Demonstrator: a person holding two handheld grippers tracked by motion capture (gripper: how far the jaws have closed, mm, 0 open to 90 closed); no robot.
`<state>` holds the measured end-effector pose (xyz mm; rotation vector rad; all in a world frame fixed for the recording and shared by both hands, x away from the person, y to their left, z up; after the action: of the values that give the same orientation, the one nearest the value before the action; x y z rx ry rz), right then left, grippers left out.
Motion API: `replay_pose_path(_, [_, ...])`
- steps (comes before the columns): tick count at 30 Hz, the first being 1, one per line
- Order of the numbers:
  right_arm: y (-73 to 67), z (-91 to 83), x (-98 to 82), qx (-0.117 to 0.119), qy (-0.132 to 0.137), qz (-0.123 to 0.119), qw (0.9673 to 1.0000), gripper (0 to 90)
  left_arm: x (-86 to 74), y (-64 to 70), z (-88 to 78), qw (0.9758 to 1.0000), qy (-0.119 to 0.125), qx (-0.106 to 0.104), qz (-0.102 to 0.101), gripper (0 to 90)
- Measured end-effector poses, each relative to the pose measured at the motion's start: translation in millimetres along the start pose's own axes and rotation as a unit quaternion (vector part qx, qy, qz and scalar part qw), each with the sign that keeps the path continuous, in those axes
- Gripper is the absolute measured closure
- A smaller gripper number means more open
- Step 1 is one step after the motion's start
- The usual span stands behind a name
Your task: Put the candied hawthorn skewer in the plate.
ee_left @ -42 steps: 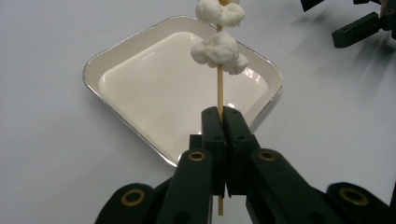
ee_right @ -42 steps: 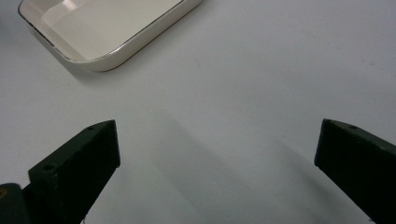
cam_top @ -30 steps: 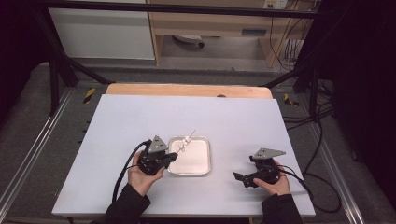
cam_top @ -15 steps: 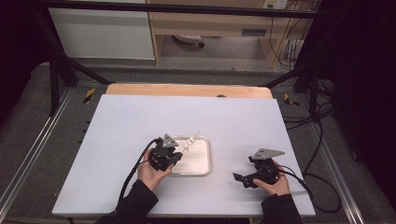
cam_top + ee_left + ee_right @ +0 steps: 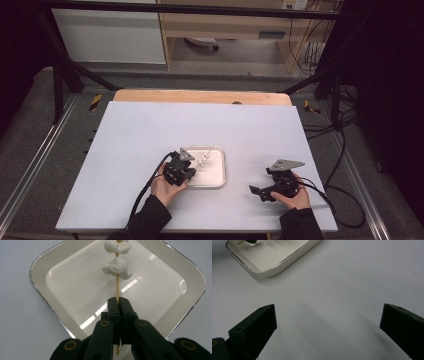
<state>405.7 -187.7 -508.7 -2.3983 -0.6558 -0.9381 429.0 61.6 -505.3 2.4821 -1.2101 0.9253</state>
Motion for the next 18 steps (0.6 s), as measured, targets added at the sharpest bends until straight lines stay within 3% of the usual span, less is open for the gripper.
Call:
replay_pose_path(12, [0.0,0.5,-0.2,0.000,-0.001,0.000,1.0000,1.4,-1.0,1.8,1.0,0.9999,-0.004,0.000,0.010,87.3])
replay_pose_path(18, [0.0,-0.1,0.2,0.000,0.001,-0.001,1.0000,1.4,0.4,2.9,-5.3,0.9996,0.007,-0.014,0.023,78.9])
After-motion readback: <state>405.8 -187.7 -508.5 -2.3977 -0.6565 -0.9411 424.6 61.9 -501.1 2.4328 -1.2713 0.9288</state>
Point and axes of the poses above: each handheld gripper's, and its own axes: z roughly forward along the jaws, x roughly out of its top, y roughly to its right, the point moved 9 cm from there along z, roughly forward along the jaws, and after that the axes turned 10 degrees about z, right-handed, at the moved point
